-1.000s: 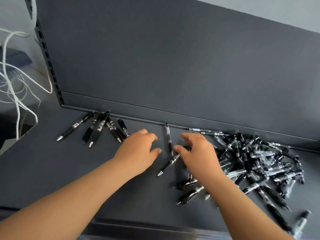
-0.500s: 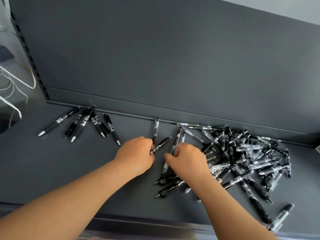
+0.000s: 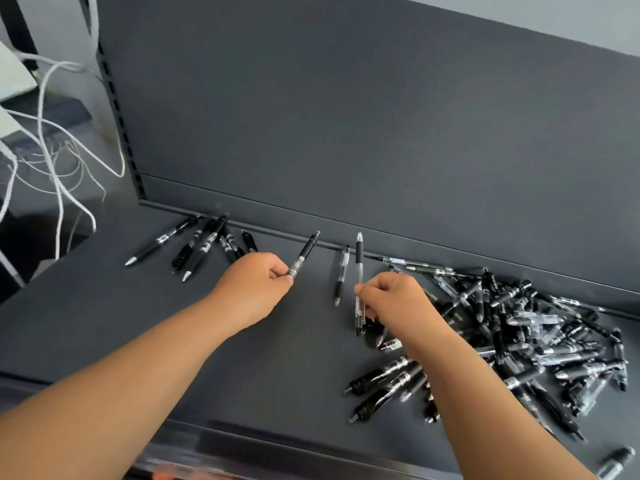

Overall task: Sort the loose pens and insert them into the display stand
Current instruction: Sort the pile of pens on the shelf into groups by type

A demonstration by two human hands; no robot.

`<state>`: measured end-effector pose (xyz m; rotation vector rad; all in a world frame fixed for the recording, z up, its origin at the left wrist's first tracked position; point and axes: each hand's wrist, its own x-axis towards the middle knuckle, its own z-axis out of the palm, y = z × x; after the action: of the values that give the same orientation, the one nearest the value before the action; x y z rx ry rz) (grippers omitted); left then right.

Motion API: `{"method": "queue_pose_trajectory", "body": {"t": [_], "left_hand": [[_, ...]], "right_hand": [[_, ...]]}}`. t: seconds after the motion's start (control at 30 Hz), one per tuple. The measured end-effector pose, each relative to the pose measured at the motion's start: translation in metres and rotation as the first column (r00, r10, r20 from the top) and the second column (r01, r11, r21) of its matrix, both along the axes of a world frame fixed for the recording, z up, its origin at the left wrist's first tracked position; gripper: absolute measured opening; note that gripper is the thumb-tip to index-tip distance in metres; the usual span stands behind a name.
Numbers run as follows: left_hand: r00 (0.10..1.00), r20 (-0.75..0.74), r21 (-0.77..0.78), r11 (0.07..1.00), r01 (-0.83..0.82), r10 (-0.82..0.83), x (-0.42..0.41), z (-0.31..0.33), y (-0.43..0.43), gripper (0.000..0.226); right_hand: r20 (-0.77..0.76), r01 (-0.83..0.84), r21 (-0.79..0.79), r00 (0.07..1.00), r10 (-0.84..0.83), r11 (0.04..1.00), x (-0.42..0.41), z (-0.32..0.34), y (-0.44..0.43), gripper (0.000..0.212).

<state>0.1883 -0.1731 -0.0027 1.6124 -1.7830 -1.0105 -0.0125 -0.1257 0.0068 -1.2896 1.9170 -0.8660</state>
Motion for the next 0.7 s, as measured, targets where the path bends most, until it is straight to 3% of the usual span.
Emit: {"method": "queue_pose_trajectory", "body": {"t": [0.2,0.27,0.43,0.6,0.7], "left_hand": [[0.999,-0.048,0.037,0.999,-0.003,0.005,0.010,0.006,-0.005,0.008],[0.986,-0.096,0.028,0.990,-0.138,0.140,0.077,0.006,-0.007,0.009],[0.949,-0.274,0.149,0.982,-0.115,0.153,0.081,0.006,-0.011,0.011],[0.866,-0.464,0.309,0.950,-0.042,0.188,0.083,0.008,-0.017,0.013],[0.847,-0.498,0.329,0.944,-0.016,0.188,0.081,0.007,-0.017,0.013]], "right_hand": [[0.159,-0.091,-0.023,0.983,0.094,0.996,0.028,-0.004,-0.016,0.011],[0.173,-0.238,-0.016,0.956,0.237,0.971,0.098,-0.002,-0.039,0.009],[0.257,-0.272,-0.101,0.922,0.289,0.957,0.099,-0.002,-0.039,0.009],[0.586,-0.284,-0.114,0.754,0.295,0.952,0.103,-0.002,-0.040,0.012],[0.628,-0.286,-0.099,0.725,0.283,0.953,0.102,0.000,-0.041,0.012]]}}
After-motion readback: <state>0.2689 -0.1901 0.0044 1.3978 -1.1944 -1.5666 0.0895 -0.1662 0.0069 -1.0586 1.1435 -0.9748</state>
